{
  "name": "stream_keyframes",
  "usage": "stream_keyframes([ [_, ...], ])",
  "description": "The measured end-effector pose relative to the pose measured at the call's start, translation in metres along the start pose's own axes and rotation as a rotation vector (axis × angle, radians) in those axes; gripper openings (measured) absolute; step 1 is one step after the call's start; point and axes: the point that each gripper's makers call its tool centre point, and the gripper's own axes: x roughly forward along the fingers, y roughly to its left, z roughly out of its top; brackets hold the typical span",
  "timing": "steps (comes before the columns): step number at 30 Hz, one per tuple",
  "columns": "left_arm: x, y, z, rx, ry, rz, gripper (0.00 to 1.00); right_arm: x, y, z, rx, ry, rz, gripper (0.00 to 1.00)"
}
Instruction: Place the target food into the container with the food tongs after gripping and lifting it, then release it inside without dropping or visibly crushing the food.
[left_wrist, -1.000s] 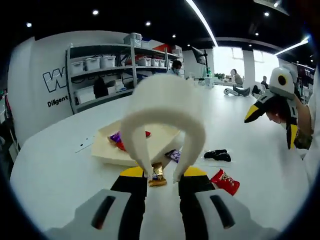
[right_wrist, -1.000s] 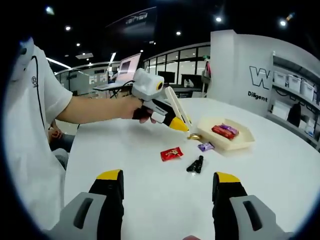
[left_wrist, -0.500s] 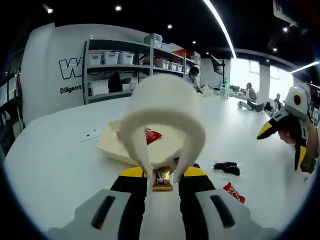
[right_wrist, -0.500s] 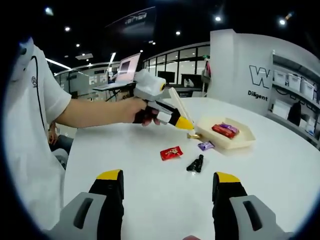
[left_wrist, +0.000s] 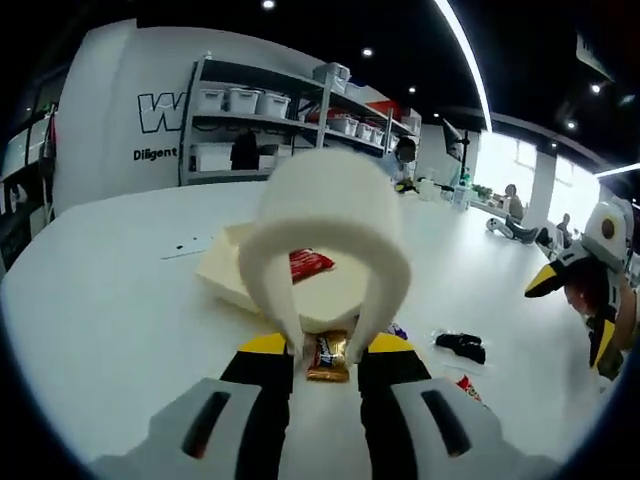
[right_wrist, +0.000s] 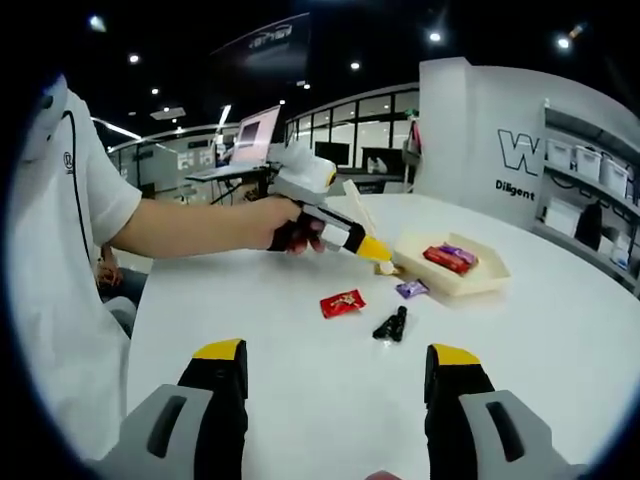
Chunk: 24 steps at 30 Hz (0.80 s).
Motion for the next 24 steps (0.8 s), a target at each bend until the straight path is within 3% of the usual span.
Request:
stream_keyframes([
  [13,0.0006,0.0038,-0.0010,-0.034,0.007,0.010,0.22,-0.0002,0.0009,-0.0012,0.000,0.001,0.001,0.69],
  [24,-0.0062,0.0000,-0.0071,-0.015,0.019,-0.031,0.21,-0.0015,0.0006,-0.0029,0.002,0.002,-0.001,0.69],
])
